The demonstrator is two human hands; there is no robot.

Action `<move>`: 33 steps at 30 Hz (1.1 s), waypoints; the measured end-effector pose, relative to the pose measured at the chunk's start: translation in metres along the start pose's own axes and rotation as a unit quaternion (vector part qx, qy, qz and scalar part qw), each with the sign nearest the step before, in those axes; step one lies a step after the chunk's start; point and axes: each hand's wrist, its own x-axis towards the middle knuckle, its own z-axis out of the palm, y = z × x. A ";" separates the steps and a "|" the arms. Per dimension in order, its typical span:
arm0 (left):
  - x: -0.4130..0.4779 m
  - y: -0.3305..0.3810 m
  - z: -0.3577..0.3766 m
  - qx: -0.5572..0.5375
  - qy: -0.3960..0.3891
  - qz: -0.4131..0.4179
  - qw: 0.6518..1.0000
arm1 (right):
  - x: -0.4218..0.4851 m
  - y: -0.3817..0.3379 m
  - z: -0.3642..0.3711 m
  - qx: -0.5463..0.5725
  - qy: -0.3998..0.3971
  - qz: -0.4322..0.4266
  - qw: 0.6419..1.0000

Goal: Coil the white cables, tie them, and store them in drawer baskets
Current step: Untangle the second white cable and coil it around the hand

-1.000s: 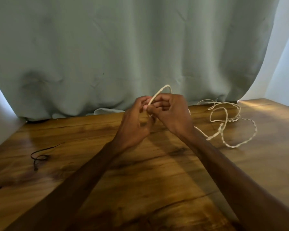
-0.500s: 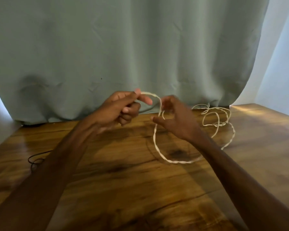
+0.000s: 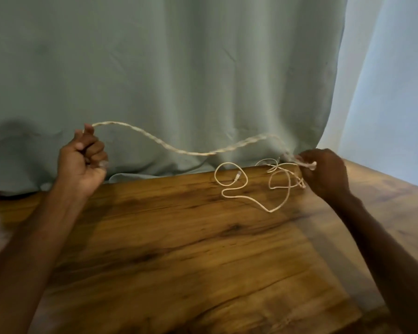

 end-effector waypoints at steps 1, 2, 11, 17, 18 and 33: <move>0.002 0.000 -0.007 0.011 0.018 0.003 1.000 | 0.000 0.016 0.001 -0.001 0.005 0.023 1.000; 0.003 0.001 -0.015 0.018 0.032 0.004 0.999 | -0.002 0.034 0.006 -0.008 0.001 0.056 0.998; -0.004 -0.036 -0.024 0.057 0.057 -0.060 0.995 | -0.024 0.092 0.068 0.070 -0.037 0.244 0.967; -0.015 -0.076 -0.004 0.087 0.045 -0.101 0.990 | 0.001 0.003 0.057 0.180 0.041 0.167 0.968; -0.018 -0.082 0.000 0.097 0.035 -0.106 0.989 | 0.007 -0.010 0.057 0.204 0.057 0.154 0.965; -0.058 -0.115 0.079 0.318 -0.053 -0.059 0.945 | 0.040 -0.196 0.049 0.194 -0.059 -0.347 0.916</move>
